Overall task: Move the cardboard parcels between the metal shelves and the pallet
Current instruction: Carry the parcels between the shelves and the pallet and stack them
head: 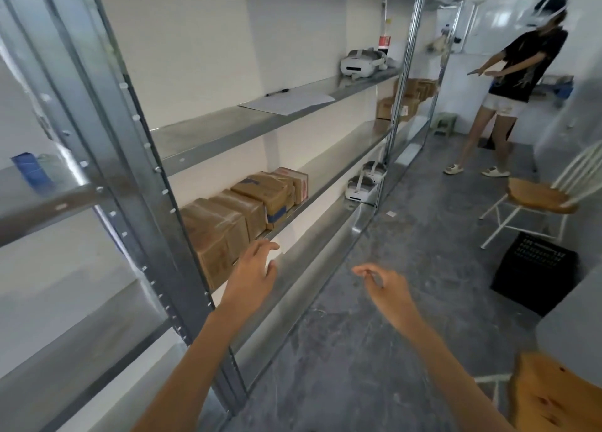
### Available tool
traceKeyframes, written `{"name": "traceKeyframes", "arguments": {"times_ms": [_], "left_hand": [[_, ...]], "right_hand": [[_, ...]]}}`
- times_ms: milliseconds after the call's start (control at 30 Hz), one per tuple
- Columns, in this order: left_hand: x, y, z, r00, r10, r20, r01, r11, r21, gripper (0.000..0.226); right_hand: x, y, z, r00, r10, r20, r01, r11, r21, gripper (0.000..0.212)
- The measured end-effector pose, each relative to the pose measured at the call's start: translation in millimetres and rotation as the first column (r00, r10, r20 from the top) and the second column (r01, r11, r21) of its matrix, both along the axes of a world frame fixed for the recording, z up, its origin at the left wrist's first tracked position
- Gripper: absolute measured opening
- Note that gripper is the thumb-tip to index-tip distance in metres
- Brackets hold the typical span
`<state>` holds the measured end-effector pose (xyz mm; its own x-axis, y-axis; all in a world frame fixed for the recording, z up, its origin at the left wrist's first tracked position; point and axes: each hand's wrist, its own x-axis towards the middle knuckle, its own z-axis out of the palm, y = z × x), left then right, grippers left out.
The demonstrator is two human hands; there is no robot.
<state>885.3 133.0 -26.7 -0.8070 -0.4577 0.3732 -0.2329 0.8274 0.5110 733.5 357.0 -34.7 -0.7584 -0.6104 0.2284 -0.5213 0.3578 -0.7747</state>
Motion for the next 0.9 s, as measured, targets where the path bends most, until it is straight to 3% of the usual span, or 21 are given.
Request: {"name": "traceKeyframes", "arguments": {"times_ms": [167,533,900], "left_hand": [[-81,-56,1,0.998,0.034,0.048,-0.033,0.999,-0.025,0.028],[-257,-167,9,0.99,0.135,-0.05,-0.134,0.991,0.014,0.027],[-349,-214,-14,0.968,0.251,0.021,-0.251,0.958,0.135,0.027]], "right_hand": [[-78,-42,-4,1.0,0.018,0.019,-0.018,1.0,0.014,0.026],[-259,-176,23,0.993,0.114,0.034,-0.115,0.992,0.054,0.023],[-355,-300,3,0.968,0.248,0.033,-0.251,0.956,0.154,0.023]]}}
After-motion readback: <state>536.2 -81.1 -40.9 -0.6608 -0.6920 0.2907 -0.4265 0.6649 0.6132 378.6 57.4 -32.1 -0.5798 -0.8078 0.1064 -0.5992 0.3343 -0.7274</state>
